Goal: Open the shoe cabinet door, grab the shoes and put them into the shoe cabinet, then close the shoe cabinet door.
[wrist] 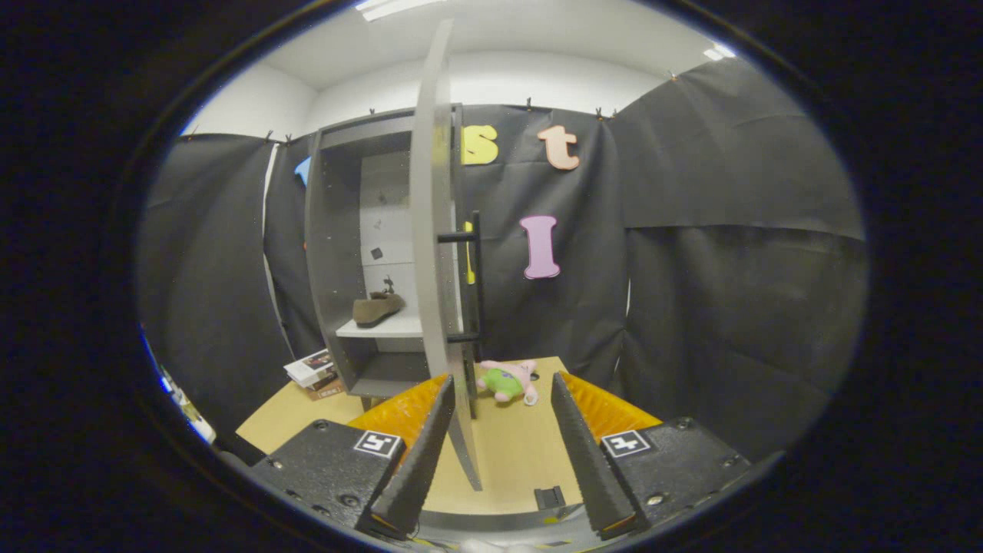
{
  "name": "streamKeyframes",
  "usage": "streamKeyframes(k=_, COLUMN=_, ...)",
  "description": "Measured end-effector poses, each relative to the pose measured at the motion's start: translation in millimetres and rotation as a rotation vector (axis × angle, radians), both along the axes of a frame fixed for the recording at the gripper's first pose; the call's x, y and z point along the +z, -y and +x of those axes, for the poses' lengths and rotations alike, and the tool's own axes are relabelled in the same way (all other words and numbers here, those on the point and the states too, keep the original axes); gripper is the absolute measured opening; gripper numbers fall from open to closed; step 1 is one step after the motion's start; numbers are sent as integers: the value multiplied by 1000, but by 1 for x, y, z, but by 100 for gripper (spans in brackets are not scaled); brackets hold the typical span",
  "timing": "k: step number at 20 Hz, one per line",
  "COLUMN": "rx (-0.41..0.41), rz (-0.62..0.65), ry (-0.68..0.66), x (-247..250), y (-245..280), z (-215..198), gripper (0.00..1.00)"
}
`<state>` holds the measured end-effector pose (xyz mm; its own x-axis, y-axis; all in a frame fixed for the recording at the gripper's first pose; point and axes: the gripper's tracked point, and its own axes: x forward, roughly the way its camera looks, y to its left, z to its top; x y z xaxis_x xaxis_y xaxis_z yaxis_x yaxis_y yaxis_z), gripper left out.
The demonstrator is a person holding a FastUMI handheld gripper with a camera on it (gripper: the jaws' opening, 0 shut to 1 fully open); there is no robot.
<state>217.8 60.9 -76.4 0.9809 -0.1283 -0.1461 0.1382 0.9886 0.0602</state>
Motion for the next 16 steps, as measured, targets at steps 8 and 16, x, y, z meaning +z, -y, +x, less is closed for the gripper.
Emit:
streamKeyframes(k=8, rx=31, rz=9, ry=-87, x=-78, y=-94, z=30, gripper=88)
streamKeyframes(k=16, rx=182, rz=6, ry=-239, x=-195, y=-197, z=93, gripper=88)
